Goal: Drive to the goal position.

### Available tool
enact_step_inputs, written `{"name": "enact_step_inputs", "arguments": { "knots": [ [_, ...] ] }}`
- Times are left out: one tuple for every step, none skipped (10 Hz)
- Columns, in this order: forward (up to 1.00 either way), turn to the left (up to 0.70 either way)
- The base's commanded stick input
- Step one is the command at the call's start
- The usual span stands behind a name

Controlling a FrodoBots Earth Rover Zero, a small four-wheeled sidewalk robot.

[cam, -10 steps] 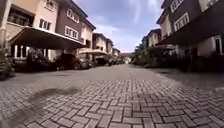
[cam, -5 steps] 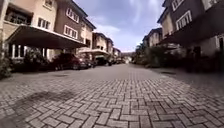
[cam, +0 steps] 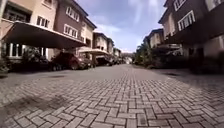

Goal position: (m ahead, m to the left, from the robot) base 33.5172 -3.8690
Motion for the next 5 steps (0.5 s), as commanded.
{"name": "enact_step_inputs", "arguments": {
  "knots": [
    [0.69, 0.03],
    [0.69, 0.03],
    [0.69, 0.03],
    [0.69, 0.03],
    [0.69, 0.03]
  ]
}}
